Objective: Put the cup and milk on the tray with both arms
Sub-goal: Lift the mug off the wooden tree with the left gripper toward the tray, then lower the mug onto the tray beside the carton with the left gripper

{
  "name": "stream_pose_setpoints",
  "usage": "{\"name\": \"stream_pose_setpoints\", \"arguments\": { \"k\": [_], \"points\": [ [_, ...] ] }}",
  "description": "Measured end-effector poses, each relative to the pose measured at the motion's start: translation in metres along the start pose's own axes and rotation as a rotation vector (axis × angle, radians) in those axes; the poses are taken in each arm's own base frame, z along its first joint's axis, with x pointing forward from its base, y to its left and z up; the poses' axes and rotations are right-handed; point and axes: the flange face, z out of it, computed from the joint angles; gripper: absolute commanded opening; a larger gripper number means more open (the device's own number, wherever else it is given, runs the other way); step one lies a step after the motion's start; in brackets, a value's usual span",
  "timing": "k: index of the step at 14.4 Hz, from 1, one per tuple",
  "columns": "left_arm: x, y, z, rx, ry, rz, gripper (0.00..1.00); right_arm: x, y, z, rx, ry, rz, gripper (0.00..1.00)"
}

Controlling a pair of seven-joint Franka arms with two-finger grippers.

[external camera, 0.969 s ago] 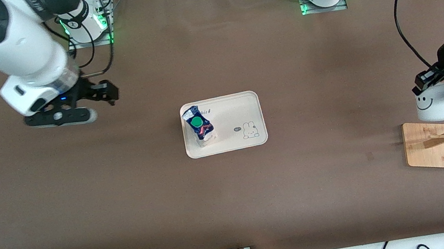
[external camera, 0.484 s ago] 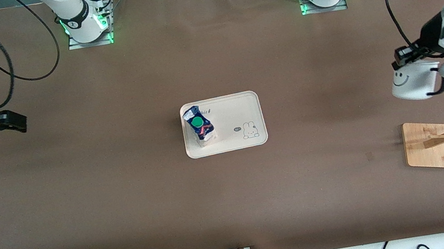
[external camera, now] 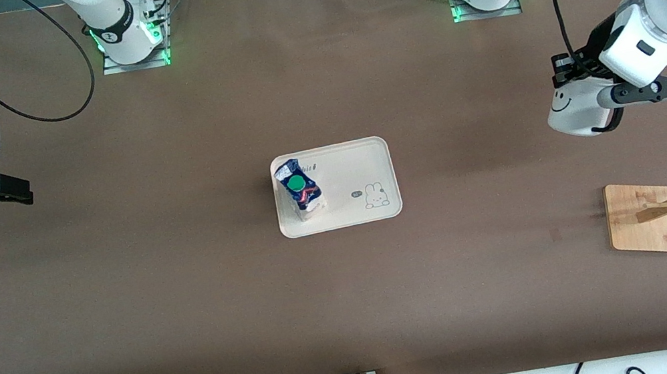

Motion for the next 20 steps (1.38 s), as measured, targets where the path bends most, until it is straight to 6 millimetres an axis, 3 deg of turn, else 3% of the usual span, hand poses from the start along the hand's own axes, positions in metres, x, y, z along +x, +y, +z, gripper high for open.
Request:
{"name": "stream_pose_setpoints", "arguments": {
  "k": [2,5,7,9,11,14,17,20],
  "points": [
    [-0.008,0.019,0.005,0.015,-0.045,0.037,0.0,-0.001,0.019,-0.002,0.017,0.005,0.027,1.0],
    [-0.024,0.081,0.03,0.057,-0.121,0.087,0.0,-0.005,0.03,-0.009,0.033,0.019,0.04,1.0],
    [-0.027,0.118,0.058,0.086,-0.169,0.072,0.0,-0.007,0.033,-0.011,0.036,0.019,0.044,1.0],
    [-0.011,0.126,0.096,0.101,-0.238,0.057,0.0,-0.007,0.032,-0.008,0.037,0.014,0.042,1.0],
    [0.021,0.12,0.138,0.093,-0.292,0.037,0.0,-0.007,0.03,-0.006,0.037,0.01,0.038,1.0],
    [0.059,0.131,0.182,0.079,-0.337,0.01,0.0,-0.007,0.021,-0.005,0.038,0.008,0.023,1.0],
    [0.066,0.179,0.215,0.106,-0.349,-0.037,0.0,-0.007,0.003,0.001,0.026,-0.006,0.002,1.0],
    [0.055,0.223,0.233,0.14,-0.347,-0.081,0.0,-0.006,0.001,0.006,0.023,-0.012,0.0,1.0]
  ]
}}
